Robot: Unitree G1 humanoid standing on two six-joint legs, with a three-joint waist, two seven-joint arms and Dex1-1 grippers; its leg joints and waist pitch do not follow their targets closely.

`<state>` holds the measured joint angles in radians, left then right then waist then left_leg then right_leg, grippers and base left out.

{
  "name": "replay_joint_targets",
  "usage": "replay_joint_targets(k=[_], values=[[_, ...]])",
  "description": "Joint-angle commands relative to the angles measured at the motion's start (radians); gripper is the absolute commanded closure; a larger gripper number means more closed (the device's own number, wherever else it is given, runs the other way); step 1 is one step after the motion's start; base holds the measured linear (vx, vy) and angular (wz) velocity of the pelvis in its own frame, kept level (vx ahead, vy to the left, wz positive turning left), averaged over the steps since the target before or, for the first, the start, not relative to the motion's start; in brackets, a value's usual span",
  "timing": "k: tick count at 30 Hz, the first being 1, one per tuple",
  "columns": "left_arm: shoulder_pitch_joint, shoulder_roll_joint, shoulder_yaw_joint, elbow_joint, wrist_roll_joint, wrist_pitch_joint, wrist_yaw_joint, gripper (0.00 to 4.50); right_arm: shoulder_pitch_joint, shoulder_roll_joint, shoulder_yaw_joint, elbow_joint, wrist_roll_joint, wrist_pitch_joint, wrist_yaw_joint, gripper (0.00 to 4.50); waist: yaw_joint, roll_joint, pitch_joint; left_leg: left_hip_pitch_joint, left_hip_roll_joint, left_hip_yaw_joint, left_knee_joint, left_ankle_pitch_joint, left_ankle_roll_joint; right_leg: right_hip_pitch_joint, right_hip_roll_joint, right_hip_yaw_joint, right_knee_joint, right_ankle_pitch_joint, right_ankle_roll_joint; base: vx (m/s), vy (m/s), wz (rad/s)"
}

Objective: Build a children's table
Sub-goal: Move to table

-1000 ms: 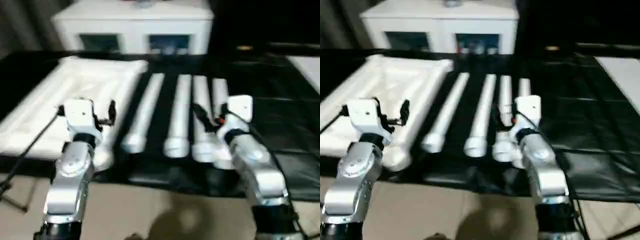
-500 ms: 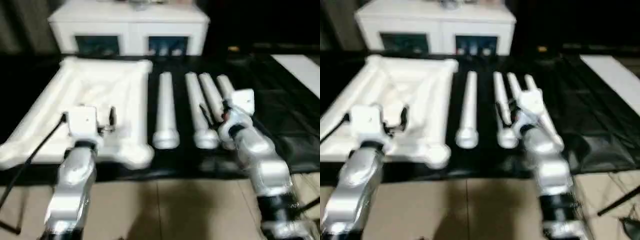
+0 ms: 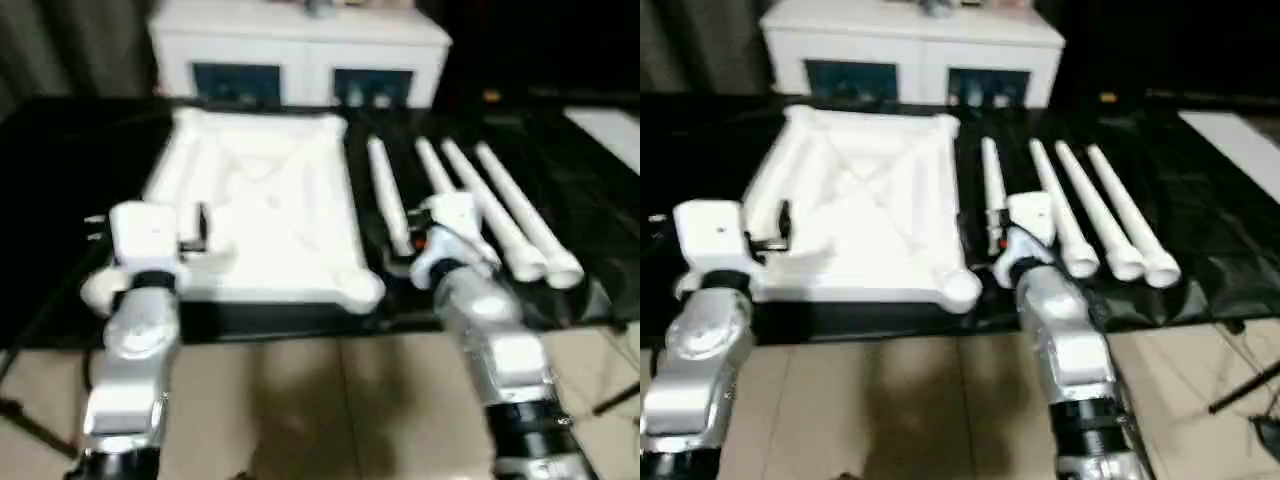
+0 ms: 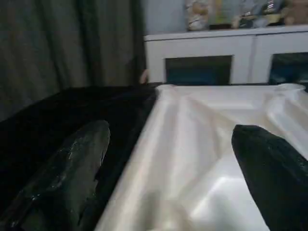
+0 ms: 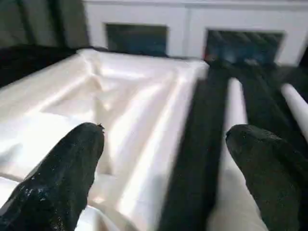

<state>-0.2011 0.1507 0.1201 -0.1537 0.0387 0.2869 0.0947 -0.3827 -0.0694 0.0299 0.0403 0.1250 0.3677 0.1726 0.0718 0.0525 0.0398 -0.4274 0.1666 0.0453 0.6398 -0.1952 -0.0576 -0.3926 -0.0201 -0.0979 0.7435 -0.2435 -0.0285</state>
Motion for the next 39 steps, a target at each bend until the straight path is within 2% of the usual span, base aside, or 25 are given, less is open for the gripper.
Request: replay_joint_targets(k=[1,2,3,4,5,6,7,8,9,13,14,15,18,19,26,27,31,32,33,34,35,36,37,38,39], values=[[-0.018,-0.006,-0.027,0.005,0.017,0.027,0.002,0.0,0.008,-0.032,-0.021,-0.012,-0.016,-0.001,-0.001,0.01,-0.018,0.048,-0.076,0.091,0.107,-0.078,-0.15,-0.32,-0.019,-0.019,-0.044,0.024,-0.044,-0.036,-0.007,-0.107,-0.049,-0.06],[-0.018,-0.006,-0.027,0.005,0.017,0.024,0.002,0.0,0.007,-0.032,-0.022,-0.012,-0.02,-0.003,0.0,0.01,-0.009,0.012,-0.067,0.065,0.07,-0.052,-0.138,-0.363,0.029,0.01,-0.084,0.059,-0.107,-0.008,-0.009,-0.107,-0.049,-0.06],[-0.02,0.001,-0.029,-0.004,0.008,0.02,-0.013,0.0,0.002,-0.051,-0.011,-0.003,-0.051,-0.027,0.004,0.01,0.016,-0.019,-0.053,0.007,0.003,0.008,-0.093,-0.346,0.003,0.046,-0.179,0.107,-0.191,-0.083,-0.017,-0.111,-0.087,-0.12],[-0.02,0.001,-0.029,-0.004,0.008,0.02,-0.013,0.0,0.002,-0.051,-0.011,-0.003,-0.051,-0.027,0.004,0.01,0.043,-0.012,-0.061,0.009,-0.009,0.021,-0.047,-0.259,0.004,0.052,-0.219,0.126,-0.213,-0.184,0.02,-0.12,-0.093,-0.08],[-0.02,0.004,-0.03,-0.007,0.004,0.016,-0.025,0.0,-0.004,-0.056,-0.012,0.007,-0.057,-0.035,0.001,0.01,0.054,-0.032,-0.065,0.012,0.005,0.028,-0.043,-0.114,0.021,0.052,-0.212,0.132,-0.218,-0.303,0.063,-0.12,-0.093,-0.08],[-0.018,0.0,-0.028,-0.01,-0.007,0.009,-0.035,0.0,-0.01,-0.058,-0.012,0.012,-0.059,-0.045,0.0,0.01,0.052,-0.019,-0.055,0.002,0.014,0.041,-0.072,-0.066,0.015,0.049,-0.176,0.106,-0.218,-0.356,0.039,-0.102,-0.069,-0.07],[-0.019,-0.001,-0.026,-0.007,-0.014,0.005,-0.042,0.0,-0.015,-0.058,-0.011,0.015,-0.057,-0.049,-0.002,0.01,0.047,-0.015,-0.052,0.004,0.02,0.046,-0.084,-0.092,0.002,0.042,-0.157,0.096,-0.215,-0.382,0.022,-0.078,-0.028,-0.15],[-0.012,-0.001,-0.029,-0.005,-0.02,-0.007,-0.055,0.0,-0.018,-0.06,-0.008,0.011,-0.058,-0.053,-0.003,0.01,0.032,0.012,-0.047,0.015,0.031,0.045,-0.102,-0.207,-0.033,0.033,-0.133,0.083,-0.213,-0.436,-0.009,-0.078,-0.028,-0.15],[-0.008,0.001,-0.032,-0.002,-0.022,-0.013,-0.063,0.0,-0.02,-0.061,-0.005,0.007,-0.06,-0.055,-0.004,0.01,0.02,0.008,-0.042,0.021,0.034,0.043,-0.114,-0.333,-0.06,0.033,-0.12,0.074,-0.21,-0.488,-0.018,-0.059,0.006,-0.16],[0.049,-0.037,-0.06,0.02,-0.076,-0.087,-0.126,0.0,0.021,-0.044,-0.06,-0.03,-0.027,-0.023,-0.046,0.01,0.005,0.005,-0.046,0.033,0.043,0.043,-0.122,-0.398,-0.054,0.031,-0.12,0.084,-0.206,-0.395,-0.052,0.0,0.0,0.0],[0.06,-0.046,-0.066,0.025,-0.082,-0.096,-0.129,0.0,0.036,-0.043,-0.068,-0.037,-0.029,-0.02,-0.058,0.01,0.001,0.013,-0.043,0.049,0.047,0.046,-0.128,-0.479,-0.054,0.036,-0.119,0.084,-0.214,-0.449,-0.037,0.0,0.0,0.0],[0.076,-0.059,-0.073,0.026,-0.096,-0.104,-0.136,0.0,0.061,-0.046,-0.077,-0.055,-0.03,-0.025,-0.063,0.01,-0.001,-0.003,-0.043,0.055,0.048,0.05,-0.129,-0.501,-0.049,0.039,-0.118,0.082,-0.221,-0.476,-0.03,0.0,0.0,0.0],[0.097,-0.075,-0.076,0.014,-0.115,-0.104,-0.142,0.0,0.091,-0.045,-0.095,-0.079,-0.031,-0.034,-0.069,0.01,-0.012,0.007,-0.034,0.096,0.042,0.057,-0.134,-0.617,-0.034,0.049,-0.102,0.064,-0.25,-0.577,-0.01,0.017,0.014,-0.02],[0.106,-0.075,-0.078,0.006,-0.114,-0.109,-0.143,0.0,0.101,-0.048,-0.099,-0.087,-0.029,-0.042,-0.063,0.01,-0.015,-0.003,-0.03,0.096,0.045,0.056,-0.14,-0.63,-0.029,0.054,-0.098,0.059,-0.253,-0.569,-0.008,0.0,0.0,0.0],[0.21,-0.033,-0.095,-0.081,-0.088,-0.134,-0.186,0.0,0.127,-0.089,-0.096,-0.072,-0.019,-0.082,-0.006,0.01,-0.044,-0.014,-0.051,0.081,0.033,0.079,-0.15,-0.361,0.091,0.147,-0.095,0.059,-0.258,-0.304,-0.079,0.107,0.047,-0.11],[0.233,-0.028,-0.096,-0.096,-0.084,-0.132,-0.19,0.0,0.127,-0.089,-0.096,-0.074,-0.016,-0.083,-0.003,0.01,-0.045,-0.012,-0.064,0.102,0.033,0.083,-0.144,-0.285,0.126,0.145,-0.087,0.057,-0.25,-0.21,-0.095,0.146,0.018,-0.01],[0.243,-0.025,-0.092,-0.108,-0.067,-0.117,-0.169,0.0,0.123,-0.086,-0.079,-0.069,-0.018,-0.066,0.01,0.01,-0.051,-0.016,-0.068,0.137,0.039,0.065,-0.131,-0.132,0.287,0.143,-0.071,0.039,-0.214,-0.03,-0.101,0.174,0.006,0.02],[0.232,-0.032,-0.085,-0.104,-0.062,-0.108,-0.148,0.0,0.125,-0.089,-0.064,-0.064,-0.026,-0.062,0.017,0.01,-0.04,-0.025,-0.07,0.132,0.022,0.077,-0.116,-0.08,0.337,0.161,-0.074,0.047,-0.216,0.008,-0.09,0.148,-0.009,0.04],[0.23,-0.034,-0.083,-0.104,-0.062,-0.105,-0.142,0.0,0.126,-0.089,-0.06,-0.062,-0.03,-0.064,0.018,0.01,-0.019,-0.051,-0.058,0.037,-0.032,0.076,-0.084,-0.047,0.397,0.225,-0.093,0.034,-0.255,0.026,-0.047,0.116,0.002,0.17],[0.23,-0.034,-0.083,-0.104,-0.062,-0.105,-0.142,0.0,0.126,-0.089,-0.06,-0.062,-0.03,-0.064,0.018,0.01,-0.012,-0.035,-0.066,0.008,-0.047,0.083,-0.054,-0.004,0.407,0.26,-0.133,0.039,-0.277,0.002,0.018,0.0,0.0,0.0],[0.226,-0.035,-0.087,-0.108,-0.057,-0.106,-0.138,0.0,0.123,-0.09,-0.045,-0.061,-0.038,-0.063,0.024,0.01,-0.008,-0.038,-0.061,-0.012,-0.047,0.075,-0.041,0.019,0.416,0.277,-0.142,0.022,-0.289,-0.018,0.05,0.123,0.009,0.43],[0.228,-0.036,-0.088,-0.112,-0.052,-0.106,-0.136,0.0,0.122,-0.086,-0.043,-0.062,-0.037,-0.059,0.024,0.01,-0.01,-0.029,-0.061,-0.005,-0.046,0.069,-0.042,0.043,0.411,0.282,-0.133,0.004,-0.293,-0.033,0.078,0.168,0.008,0.65],[0.23,-0.037,-0.088,-0.116,-0.049,-0.105,-0.135,0.0,0.122,-0.083,-0.044,-0.063,-0.035,-0.056,0.024,0.01,-0.054,0.004,-0.08,0.196,-0.027,-0.044,-0.065,0.17,0.524,0.166,-0.001,-0.066,-0.18,-0.04,0.14,0.168,0.008,0.65],[0.23,-0.038,-0.087,-0.118,-0.051,-0.103,-0.135,0.0,0.119,-0.082,-0.044,-0.062,-0.036,-0.052,0.021,0.01,-0.104,0.013,-0.09,0.315,0.029,-0.141,-0.059,0.242,0.636,0.028,0.018,-0.059,-0.082,-0.191,0.158,0.234,-0.074,0.63],[0.228,-0.039,-0.086,-0.118,-0.052,-0.102,-0.135,0.0,0.118,-0.083,-0.043,-0.06,-0.04,-0.053,0.02,0.01,-0.104,-0.001,-0.079,0.303,0.08,-0.212,-0.076,0.386,0.713,-0.015,-0.015,-0.015,-0.017,-0.302,0.143,0.227,-0.171,0.28]])
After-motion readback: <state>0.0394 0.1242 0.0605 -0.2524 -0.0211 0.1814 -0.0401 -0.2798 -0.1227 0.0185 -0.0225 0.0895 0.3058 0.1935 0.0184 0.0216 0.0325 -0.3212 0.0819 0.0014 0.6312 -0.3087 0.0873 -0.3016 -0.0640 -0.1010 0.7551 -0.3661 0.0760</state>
